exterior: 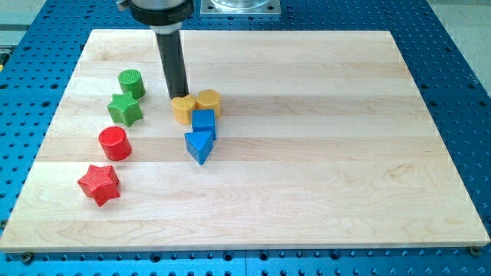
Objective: Group up the yellow and blue blocks
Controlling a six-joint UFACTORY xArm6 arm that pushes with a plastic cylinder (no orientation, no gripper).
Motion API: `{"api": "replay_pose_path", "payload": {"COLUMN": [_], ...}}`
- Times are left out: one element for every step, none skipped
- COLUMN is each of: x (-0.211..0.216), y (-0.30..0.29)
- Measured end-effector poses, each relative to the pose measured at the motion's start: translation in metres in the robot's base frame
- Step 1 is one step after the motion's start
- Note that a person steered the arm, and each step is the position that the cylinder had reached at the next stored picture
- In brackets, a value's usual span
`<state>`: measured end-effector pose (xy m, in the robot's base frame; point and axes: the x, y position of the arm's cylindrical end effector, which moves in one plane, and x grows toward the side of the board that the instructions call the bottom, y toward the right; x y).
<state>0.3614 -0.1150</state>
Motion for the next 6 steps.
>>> {"api": "replay_pose_path", "payload": {"x": [-0.018, -0.001, 0.036, 0.083, 0.141, 0.163], "y": [0.032, 0.055, 0.102, 0.149, 0.162, 0.085]}}
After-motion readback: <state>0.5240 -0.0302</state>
